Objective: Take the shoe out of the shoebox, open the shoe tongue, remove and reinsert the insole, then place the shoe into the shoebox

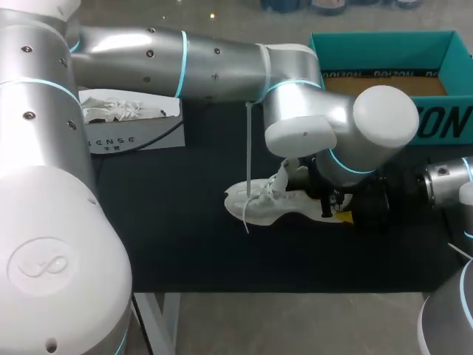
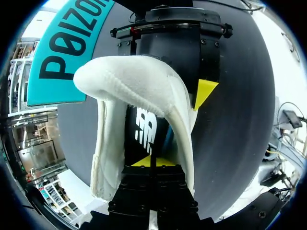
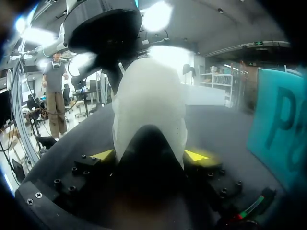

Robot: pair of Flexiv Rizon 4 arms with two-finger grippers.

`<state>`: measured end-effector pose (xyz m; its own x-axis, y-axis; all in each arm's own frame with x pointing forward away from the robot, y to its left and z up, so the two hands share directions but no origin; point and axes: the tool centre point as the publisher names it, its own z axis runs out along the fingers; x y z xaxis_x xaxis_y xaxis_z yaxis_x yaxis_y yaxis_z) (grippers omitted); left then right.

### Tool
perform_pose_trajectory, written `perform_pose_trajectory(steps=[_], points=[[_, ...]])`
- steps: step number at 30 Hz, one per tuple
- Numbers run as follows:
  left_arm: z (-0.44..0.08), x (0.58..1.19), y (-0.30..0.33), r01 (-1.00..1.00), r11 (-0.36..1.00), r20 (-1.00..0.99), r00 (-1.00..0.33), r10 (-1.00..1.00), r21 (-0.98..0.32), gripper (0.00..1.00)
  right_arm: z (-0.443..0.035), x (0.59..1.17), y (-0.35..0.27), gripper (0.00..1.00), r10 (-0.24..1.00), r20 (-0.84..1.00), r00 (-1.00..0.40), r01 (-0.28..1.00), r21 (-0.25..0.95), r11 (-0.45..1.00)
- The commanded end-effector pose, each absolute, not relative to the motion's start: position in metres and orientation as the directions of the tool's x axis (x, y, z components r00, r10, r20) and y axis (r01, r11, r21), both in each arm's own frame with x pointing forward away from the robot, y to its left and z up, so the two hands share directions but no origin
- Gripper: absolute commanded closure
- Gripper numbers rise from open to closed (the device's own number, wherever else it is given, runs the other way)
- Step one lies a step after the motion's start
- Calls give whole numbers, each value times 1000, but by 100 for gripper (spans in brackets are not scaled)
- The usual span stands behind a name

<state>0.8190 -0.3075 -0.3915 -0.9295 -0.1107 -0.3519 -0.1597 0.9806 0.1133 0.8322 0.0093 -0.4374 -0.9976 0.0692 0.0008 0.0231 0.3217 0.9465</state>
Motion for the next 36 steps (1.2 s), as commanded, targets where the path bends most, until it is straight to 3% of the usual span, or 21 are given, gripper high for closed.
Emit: perform_pose_trajectory(steps=[1, 36], points=[[-373, 812, -300, -166, 981, -381, -917, -117, 99, 100, -445, 832, 12, 100, 69, 2, -998, 24, 946, 323], [-310, 788, -306, -215, 977, -490, -850, -190, -6, 100, -445, 832, 12, 100, 69, 2, -998, 24, 946, 323]])
